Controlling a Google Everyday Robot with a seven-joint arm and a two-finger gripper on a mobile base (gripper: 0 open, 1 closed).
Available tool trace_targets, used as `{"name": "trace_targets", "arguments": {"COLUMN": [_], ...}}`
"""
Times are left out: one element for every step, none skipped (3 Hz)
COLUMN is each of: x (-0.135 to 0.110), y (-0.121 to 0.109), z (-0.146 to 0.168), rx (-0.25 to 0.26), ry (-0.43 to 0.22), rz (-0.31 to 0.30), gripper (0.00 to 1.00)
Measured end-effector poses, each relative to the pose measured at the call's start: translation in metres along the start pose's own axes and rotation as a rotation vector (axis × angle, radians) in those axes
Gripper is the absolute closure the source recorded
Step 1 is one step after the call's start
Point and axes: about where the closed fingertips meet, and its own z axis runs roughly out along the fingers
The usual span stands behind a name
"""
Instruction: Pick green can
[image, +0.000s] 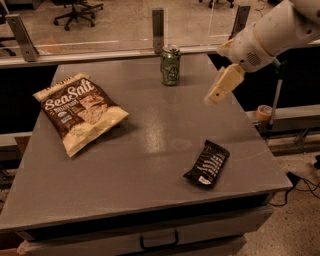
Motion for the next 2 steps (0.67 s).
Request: {"name": "trace_targets", "arguments": {"x": [0.0008, 0.0025], "y": [-0.0047, -0.0102], "z": [0.0038, 0.0097], "rx": [0.007, 0.033], "ry": [-0.008, -0.014], "rz": [0.004, 0.037], "gripper": [0.0, 0.0]}}
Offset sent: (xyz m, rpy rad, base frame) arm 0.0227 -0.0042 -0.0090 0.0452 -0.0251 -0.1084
